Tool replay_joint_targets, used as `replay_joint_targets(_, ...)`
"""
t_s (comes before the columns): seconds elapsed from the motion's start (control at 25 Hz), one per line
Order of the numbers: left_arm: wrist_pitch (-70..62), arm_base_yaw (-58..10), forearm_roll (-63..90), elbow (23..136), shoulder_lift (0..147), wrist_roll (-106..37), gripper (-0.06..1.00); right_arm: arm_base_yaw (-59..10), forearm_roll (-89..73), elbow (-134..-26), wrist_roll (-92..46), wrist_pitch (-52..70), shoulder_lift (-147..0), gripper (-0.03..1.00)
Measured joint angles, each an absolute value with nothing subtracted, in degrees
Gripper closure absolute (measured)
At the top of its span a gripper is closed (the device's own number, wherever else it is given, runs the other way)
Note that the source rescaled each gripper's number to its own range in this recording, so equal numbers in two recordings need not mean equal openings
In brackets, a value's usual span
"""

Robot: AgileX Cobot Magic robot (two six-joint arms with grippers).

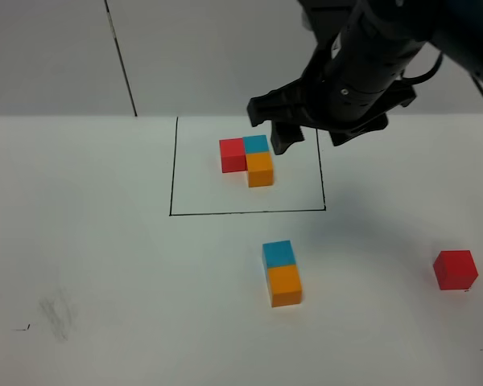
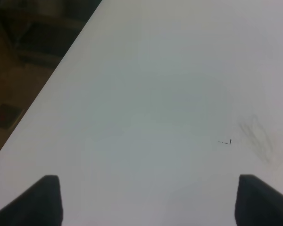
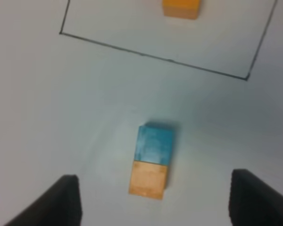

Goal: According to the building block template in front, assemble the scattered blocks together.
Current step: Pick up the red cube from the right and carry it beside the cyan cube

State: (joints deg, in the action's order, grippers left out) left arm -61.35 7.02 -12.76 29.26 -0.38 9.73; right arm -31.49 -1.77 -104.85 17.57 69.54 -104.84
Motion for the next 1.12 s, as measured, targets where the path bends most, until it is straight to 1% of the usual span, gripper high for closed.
replay_joint_targets(0.16, -61.35, 7.02, -12.76, 29.26, -0.38, 9.73, 0.10, -27.77, -2.60, -98.04, 17.45, 69.55, -100.18, 0.47)
replay_joint_targets(0.36, -61.34, 7.02, -12.76, 29.26, -0.38, 9.73, 0.10, -20.80, 0.55, -87.67, 16.59, 69.73, -94.03, 0.47)
replay_joint_targets(0.48, -61.34, 7.02, -12.76, 29.26, -0.38, 9.73, 0.10, -16.88, 1.57, -83.69, 16.52, 69.87, -91.91, 0.47)
replay_joint_targets(0.64, -61.34, 7.02, -12.76, 29.26, -0.38, 9.73, 0.10, -12.74, 1.85, -81.99, 16.45, 69.99, -91.82, 0.47)
replay_joint_targets(0.84, -61.34, 7.02, -12.76, 29.26, -0.38, 9.73, 0.10, -9.44, 1.84, -81.99, 16.45, 69.99, -93.10, 0.47)
replay_joint_targets(1.0, -61.34, 7.02, -12.76, 29.26, -0.38, 9.73, 0.10, -7.64, 3.18, -81.99, 16.45, 69.94, -95.42, 0.47)
replay_joint_targets(1.12, -61.29, 7.02, -12.76, 29.26, -0.38, 9.73, 0.10, -7.52, 4.41, -81.99, 16.45, 69.94, -97.18, 0.47)
